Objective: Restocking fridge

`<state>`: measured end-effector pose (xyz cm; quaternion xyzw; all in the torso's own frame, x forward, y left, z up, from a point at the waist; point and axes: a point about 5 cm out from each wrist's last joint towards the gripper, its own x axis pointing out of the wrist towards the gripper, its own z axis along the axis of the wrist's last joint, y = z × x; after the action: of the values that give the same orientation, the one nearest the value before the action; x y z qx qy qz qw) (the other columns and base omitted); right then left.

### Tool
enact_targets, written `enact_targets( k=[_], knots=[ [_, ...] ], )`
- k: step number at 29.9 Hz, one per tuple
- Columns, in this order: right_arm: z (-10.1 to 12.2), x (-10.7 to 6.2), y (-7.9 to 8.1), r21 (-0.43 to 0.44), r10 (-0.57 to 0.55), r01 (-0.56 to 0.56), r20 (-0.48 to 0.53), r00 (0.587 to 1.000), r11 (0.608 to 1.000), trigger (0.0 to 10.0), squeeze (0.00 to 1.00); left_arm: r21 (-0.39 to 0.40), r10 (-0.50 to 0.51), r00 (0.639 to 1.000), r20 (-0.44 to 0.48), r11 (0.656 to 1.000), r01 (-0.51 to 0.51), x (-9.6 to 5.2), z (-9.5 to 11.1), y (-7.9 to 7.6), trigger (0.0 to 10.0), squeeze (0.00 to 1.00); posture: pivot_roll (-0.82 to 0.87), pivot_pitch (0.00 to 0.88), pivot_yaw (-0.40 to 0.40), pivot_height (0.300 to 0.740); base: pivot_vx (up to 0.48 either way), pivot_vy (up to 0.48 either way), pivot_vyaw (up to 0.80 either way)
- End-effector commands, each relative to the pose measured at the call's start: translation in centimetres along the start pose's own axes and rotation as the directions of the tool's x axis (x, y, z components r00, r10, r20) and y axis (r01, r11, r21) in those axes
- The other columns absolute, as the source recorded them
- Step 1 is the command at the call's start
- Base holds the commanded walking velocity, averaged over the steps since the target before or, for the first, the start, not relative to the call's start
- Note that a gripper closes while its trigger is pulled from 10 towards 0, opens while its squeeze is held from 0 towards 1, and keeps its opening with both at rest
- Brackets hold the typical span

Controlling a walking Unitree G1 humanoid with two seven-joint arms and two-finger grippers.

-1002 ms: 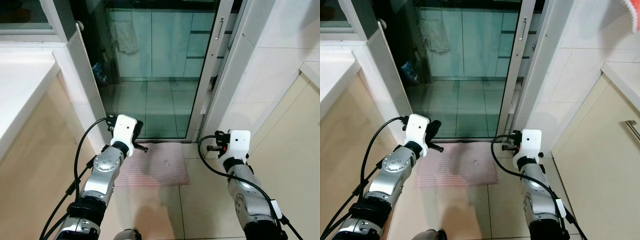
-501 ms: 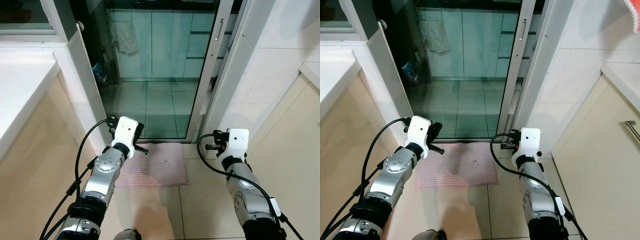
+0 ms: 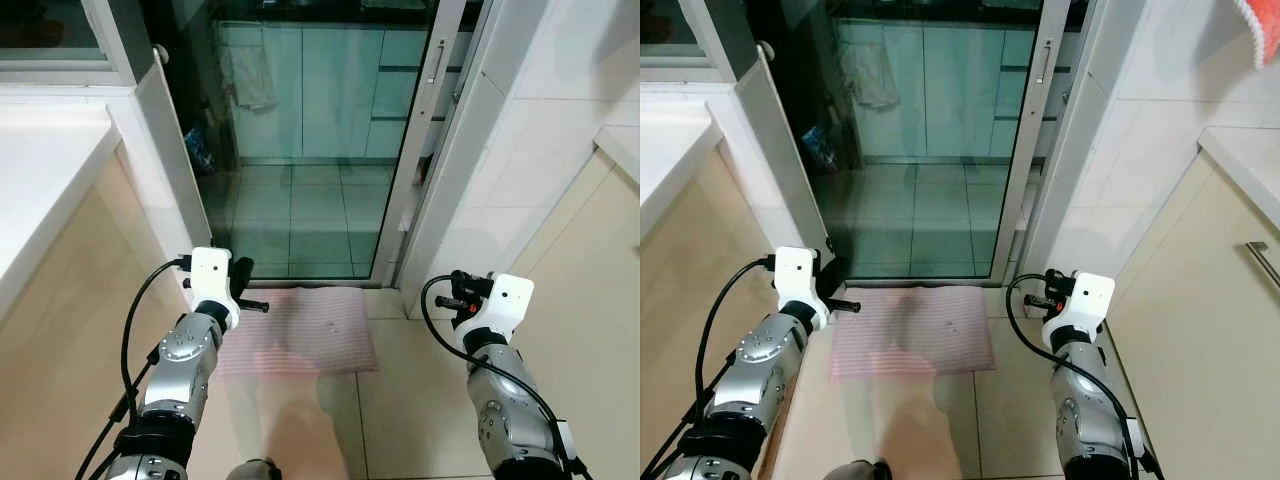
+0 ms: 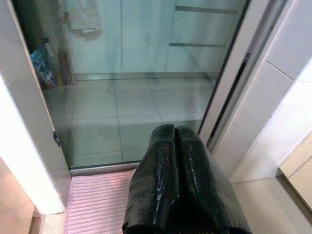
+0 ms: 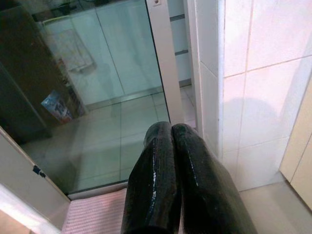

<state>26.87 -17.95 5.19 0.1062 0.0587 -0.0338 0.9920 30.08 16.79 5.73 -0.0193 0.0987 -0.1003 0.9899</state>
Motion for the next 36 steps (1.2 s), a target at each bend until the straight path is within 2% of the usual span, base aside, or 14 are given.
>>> enact_targets(
  k=[1, 3, 14, 36],
  knots=[
    [0.11, 0.04, -0.27, -0.009, -0.002, 0.002, -0.002, 1.000, 1.000, 10.0, 0.00, 0.017, -0.005, 1.000, -0.010, 1.000, 0.005, 0.01, -0.10, -0.09, 10.0, 0.00, 0.01, 0.000, 0.001, 0.740, 0.000, 0.000, 0.00],
    [0.12, 0.16, -0.35, -0.011, -0.002, 0.002, -0.003, 1.000, 1.000, 10.0, 0.00, 0.007, -0.005, 1.000, -0.013, 1.000, 0.005, 0.10, -0.09, -0.12, 10.0, 0.00, 0.01, 0.000, 0.000, 0.740, 0.000, 0.000, 0.00],
    [0.14, 0.19, 0.10, -0.044, 0.025, -0.025, 0.000, 1.000, 0.999, 10.0, 0.00, 0.069, -0.018, 1.000, -0.008, 0.997, 0.018, 0.53, 0.34, -0.39, 10.0, 0.00, 0.01, 0.000, 0.002, 0.740, 0.000, 0.000, 0.00],
    [-0.25, 0.26, 0.16, -0.061, 0.027, -0.028, -0.019, 0.999, 0.998, 10.0, 0.00, 0.071, -0.042, 0.999, 0.005, 0.997, 0.042, 0.96, 0.76, -1.02, 10.0, 0.00, 0.00, 0.000, 0.004, 0.740, -0.313, 0.000, 0.00]
  ],
)
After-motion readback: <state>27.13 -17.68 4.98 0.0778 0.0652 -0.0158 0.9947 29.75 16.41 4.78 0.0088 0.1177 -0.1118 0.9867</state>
